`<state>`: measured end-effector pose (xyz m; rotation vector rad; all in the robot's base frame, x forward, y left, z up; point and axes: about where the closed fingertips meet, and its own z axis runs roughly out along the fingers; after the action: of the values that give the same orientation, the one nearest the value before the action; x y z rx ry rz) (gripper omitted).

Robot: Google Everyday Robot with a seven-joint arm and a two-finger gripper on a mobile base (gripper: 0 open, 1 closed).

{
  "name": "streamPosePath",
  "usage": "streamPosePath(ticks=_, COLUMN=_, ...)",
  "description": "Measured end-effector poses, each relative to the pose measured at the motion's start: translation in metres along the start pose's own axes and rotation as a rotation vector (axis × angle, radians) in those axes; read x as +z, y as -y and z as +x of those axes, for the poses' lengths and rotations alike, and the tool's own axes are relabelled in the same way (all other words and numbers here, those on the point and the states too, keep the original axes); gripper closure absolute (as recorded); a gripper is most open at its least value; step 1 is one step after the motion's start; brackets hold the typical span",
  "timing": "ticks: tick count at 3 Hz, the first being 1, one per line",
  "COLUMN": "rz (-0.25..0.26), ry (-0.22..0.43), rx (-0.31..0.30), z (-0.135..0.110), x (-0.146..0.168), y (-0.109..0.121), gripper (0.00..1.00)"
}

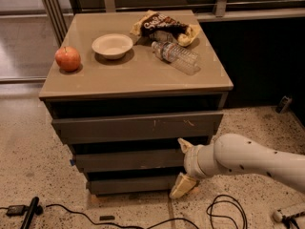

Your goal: Open middle drawer

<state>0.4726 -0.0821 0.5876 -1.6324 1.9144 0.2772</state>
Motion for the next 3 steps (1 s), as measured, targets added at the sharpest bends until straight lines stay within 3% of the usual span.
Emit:
streamPosePath(ticks=1, rz=-0.004, ry=-0.01, rx=0.001, z=0.005, x=0.006, y=0.001, gripper=0.0)
streamPosePath(ticks=3, rz=0.033, ry=-0.085, rx=0.042, z=0.051, x=0.031, y=0.018, gripper=0.0)
